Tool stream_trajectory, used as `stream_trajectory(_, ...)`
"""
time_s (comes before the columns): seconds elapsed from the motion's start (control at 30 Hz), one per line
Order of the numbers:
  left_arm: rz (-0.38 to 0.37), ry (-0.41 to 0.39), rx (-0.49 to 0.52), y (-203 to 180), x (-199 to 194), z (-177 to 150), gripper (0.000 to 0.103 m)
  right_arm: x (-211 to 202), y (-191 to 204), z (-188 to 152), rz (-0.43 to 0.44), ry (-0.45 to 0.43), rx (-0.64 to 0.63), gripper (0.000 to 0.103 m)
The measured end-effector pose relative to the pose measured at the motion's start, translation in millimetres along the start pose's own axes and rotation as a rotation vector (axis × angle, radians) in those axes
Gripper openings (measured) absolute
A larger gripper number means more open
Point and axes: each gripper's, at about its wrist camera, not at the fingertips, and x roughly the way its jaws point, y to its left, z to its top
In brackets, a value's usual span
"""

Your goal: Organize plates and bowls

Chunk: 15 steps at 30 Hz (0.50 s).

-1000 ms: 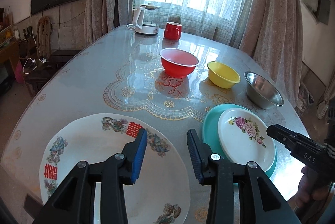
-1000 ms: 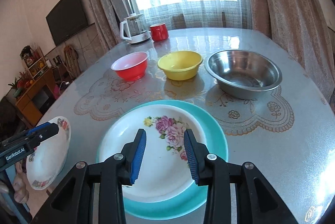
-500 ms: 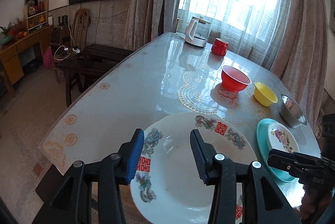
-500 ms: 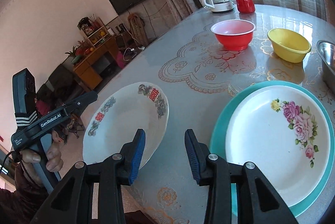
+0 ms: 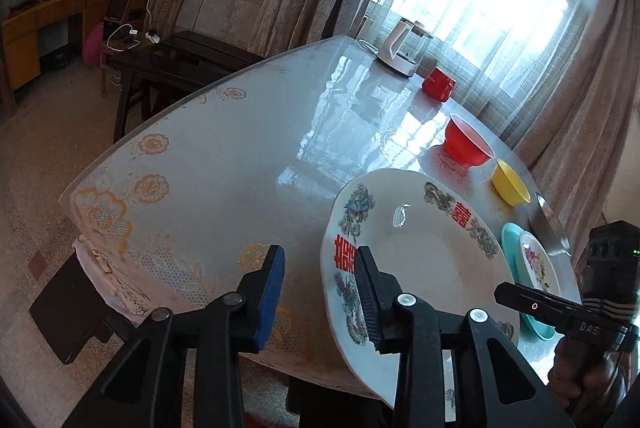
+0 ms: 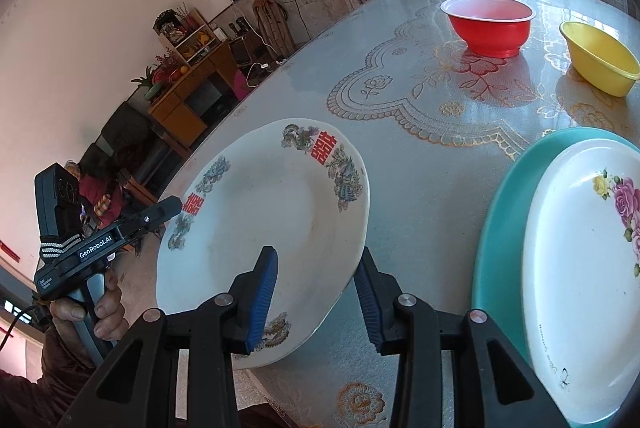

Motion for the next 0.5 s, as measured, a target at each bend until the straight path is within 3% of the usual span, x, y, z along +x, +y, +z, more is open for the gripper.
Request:
stream_trajectory(0.27, -0.042, 0.025, 0.005, -12, 21, -2, 0.029, 17, 1, 0, -0.008, 0.031, -0.014, 0.031)
stream_trajectory(0.5, 0.000, 0.031, 0.002, -19, 29, 0, 0.029, 17, 3, 0, -0.024, 0.019, -0.032, 0.032)
